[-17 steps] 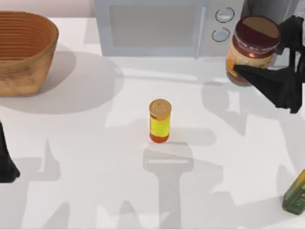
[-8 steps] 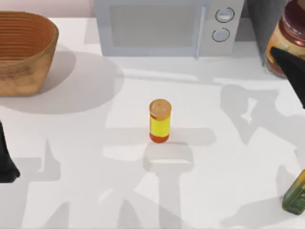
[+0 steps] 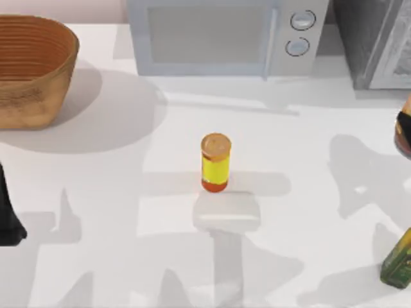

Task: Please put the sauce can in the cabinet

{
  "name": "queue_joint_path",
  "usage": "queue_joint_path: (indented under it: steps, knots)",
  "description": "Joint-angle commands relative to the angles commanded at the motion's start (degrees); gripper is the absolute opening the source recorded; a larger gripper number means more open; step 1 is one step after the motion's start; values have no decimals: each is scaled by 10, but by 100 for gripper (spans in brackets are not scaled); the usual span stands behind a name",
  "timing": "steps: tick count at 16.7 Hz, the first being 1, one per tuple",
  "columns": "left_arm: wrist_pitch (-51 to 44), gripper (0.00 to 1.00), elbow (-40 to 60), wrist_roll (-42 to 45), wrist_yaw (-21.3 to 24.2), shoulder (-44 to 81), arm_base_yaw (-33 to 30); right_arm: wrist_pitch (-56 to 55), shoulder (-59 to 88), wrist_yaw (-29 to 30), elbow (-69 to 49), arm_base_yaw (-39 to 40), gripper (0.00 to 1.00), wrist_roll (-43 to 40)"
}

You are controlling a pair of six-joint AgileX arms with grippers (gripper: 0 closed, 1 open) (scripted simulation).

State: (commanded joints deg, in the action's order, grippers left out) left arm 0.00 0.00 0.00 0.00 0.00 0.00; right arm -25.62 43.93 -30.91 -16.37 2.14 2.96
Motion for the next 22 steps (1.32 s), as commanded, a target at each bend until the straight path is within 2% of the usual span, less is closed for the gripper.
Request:
queue_joint_path:
  steps: [3, 8, 11, 14, 22]
  knots:
    - [0, 100, 0, 0, 0, 0, 0, 61, -113, 72, 38, -5, 0, -6]
    - [0, 100, 0, 0, 0, 0, 0, 187, -334, 226, 113, -14, 0, -20]
    - [0, 100, 0, 0, 0, 0, 0, 239, -412, 288, 151, -19, 0, -27]
    - [0, 100, 0, 0, 0, 0, 0, 256, -439, 309, 164, -21, 0, -30]
    - [0, 100, 0, 0, 0, 0, 0, 259, -425, 310, 149, -18, 0, -28]
